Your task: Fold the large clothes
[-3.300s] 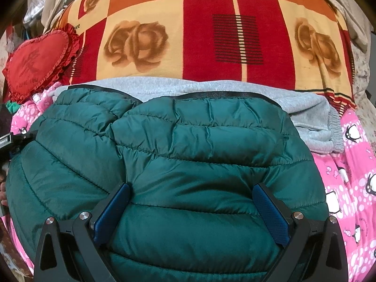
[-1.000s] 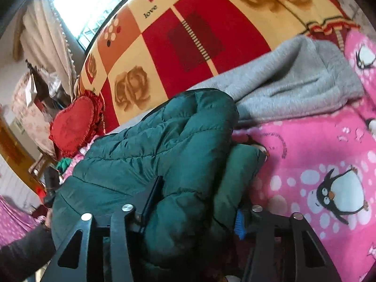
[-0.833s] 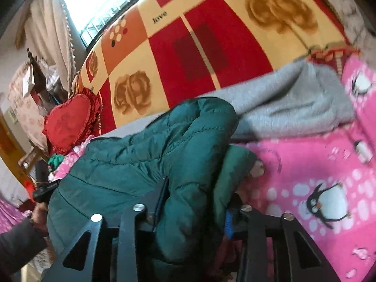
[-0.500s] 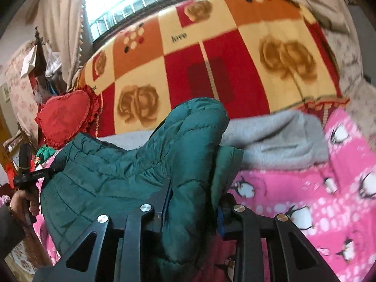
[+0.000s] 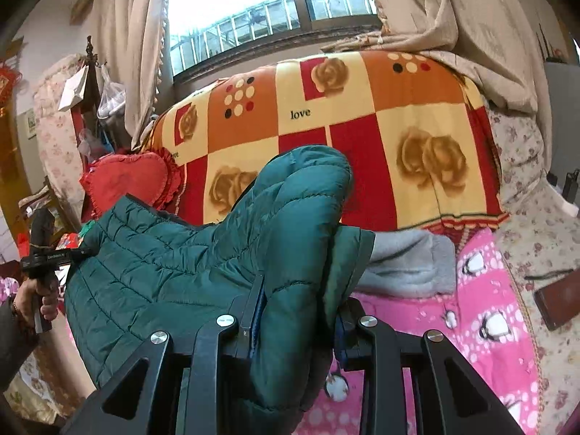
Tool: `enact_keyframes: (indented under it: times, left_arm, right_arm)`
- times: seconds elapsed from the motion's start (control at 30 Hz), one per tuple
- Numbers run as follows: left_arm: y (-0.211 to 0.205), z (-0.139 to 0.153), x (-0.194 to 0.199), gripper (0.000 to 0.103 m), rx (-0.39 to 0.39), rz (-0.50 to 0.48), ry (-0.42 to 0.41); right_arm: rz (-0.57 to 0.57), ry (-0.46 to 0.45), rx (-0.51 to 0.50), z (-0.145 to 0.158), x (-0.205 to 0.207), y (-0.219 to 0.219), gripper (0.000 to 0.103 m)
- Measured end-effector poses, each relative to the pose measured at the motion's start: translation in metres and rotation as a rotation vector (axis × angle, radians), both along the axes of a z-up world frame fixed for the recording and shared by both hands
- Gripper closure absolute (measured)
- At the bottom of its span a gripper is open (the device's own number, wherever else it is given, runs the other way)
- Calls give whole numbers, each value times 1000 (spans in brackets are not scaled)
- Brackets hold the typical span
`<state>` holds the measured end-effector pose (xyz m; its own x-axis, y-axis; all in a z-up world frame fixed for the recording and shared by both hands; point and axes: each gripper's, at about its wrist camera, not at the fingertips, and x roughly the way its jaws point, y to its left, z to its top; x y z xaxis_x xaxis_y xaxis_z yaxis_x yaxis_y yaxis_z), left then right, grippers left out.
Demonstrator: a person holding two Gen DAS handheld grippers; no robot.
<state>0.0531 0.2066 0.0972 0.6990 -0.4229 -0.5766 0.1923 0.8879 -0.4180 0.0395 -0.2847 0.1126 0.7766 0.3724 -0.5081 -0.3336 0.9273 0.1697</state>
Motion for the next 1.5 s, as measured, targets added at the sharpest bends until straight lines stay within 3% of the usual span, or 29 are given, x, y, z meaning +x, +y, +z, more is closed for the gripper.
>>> enact_keyframes:
  times: [0.07,0.17,0.33,0.43,0.5,0.57,0.63,0.7,0.8,0.9,1.03,1.13,1.17,1.27,1.43,1.5]
  left_arm:
    - [-6,-5,-7,80,-18,-18,8]
    - [-23,-19,-14,80,15,-37,3]
    - [-37,-54,-1,80,28,-33,51]
    - [-43,-84,11,79,79,-30,90]
    - [-41,-100,15,72,70,-20,95]
    - [-32,-111,20,53,20,0,131]
    - [-22,-115,22,45,-21,15,165]
    - [-14,-112,22,44,-42,7,182]
    - [9,-90,12,44,-53,77,129]
    - [28,-64,-4,44,-51,138,87]
    - [13,-29,-31,44,137,138,38]
    - [-10,-11,-55,19,236,99,-50]
    - [-15,-10,-60,18,244,93,-60]
    - [-31,-8,-76,18,238,84,-33]
    - [-58,4,-117,18,400,184,-146]
    - [-66,5,-135,18,454,261,-177]
  right_arm:
    - [2,12,0,-9,-5,-8,74]
    - [-6,32,16,-29,-11,-21,74]
    - [-17,105,37,-77,2,-31,74]
    - [-34,163,43,-110,14,-36,73]
    - [-61,226,130,-136,23,-51,69]
    - [-82,278,264,-149,26,-69,56]
    - [-108,301,334,-150,24,-82,50]
    - [-120,305,398,-143,19,-92,50]
    - [-193,267,427,-117,2,-108,50]
    - [-220,235,371,-87,-23,-106,49]
    - [-205,205,251,-58,-63,-73,37]
    - [-193,153,176,-45,-92,-40,30]
    - [-199,139,165,-41,-102,-31,21]
    - [-207,118,124,-35,-130,-9,10]
    - [-219,127,-133,-35,-164,27,9]
    - [-198,121,-177,-35,-177,36,9]
